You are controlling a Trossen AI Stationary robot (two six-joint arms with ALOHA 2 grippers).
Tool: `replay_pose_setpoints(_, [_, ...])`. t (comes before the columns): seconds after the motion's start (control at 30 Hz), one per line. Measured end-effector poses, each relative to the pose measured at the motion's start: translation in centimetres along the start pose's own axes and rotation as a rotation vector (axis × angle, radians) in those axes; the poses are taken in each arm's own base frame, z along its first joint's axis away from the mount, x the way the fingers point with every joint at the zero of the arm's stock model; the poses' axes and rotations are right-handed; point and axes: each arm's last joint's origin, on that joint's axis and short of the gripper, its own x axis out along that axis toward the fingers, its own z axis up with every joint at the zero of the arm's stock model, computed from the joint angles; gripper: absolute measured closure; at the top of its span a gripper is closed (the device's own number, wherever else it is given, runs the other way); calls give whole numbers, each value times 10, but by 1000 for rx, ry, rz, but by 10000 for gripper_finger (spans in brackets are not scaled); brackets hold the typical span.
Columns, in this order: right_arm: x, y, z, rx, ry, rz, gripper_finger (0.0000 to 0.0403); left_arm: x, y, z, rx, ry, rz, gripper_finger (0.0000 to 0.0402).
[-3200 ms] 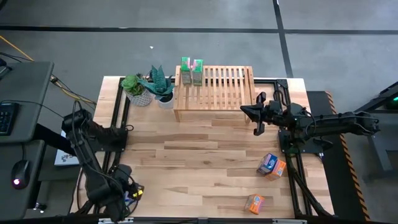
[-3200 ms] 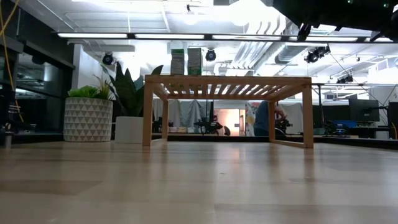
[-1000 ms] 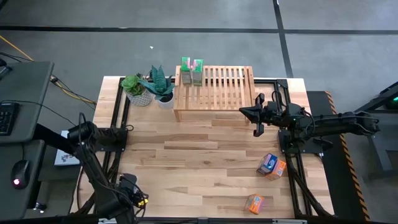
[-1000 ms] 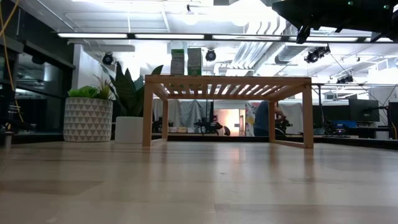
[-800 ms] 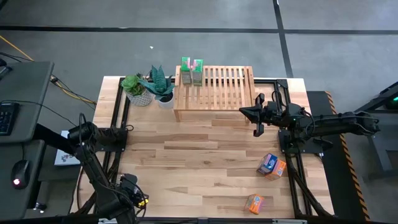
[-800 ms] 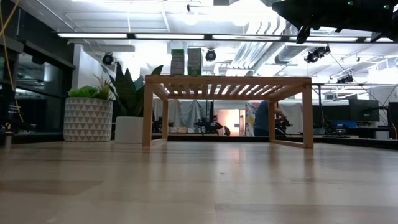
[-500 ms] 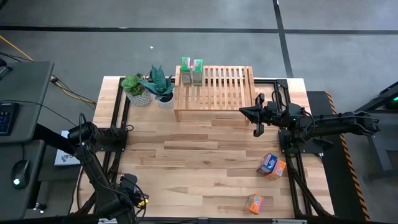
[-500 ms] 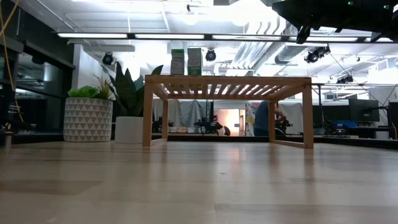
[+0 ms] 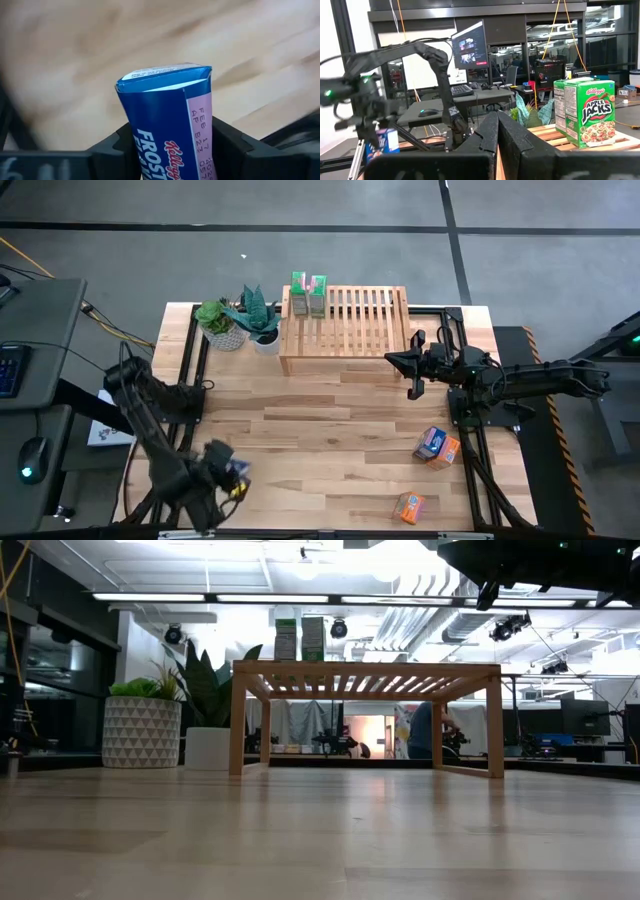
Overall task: Stack cereal on shelf
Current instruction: Put the bottom blue cereal box on the shelf
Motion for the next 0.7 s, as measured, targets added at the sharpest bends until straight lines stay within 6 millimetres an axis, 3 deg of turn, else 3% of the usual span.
replay_pose_setpoints(0.17, [0, 0, 0, 10, 0, 0, 402, -14, -12, 70, 131, -166, -157, 239])
replay_pose_setpoints(0.4, [0, 0, 0, 9, 0, 0, 402, -12, -45, 179, 320, -293, -363, 239])
replay_pose_setpoints(0.57, [0, 0, 0, 7, 4, -1, 402, -37, -42, 247, 336, -429, -353, 245])
replay_pose_setpoints(0.7, [0, 0, 0, 7, 4, 0, 402, -60, -32, 284, 280, -522, -341, 249])
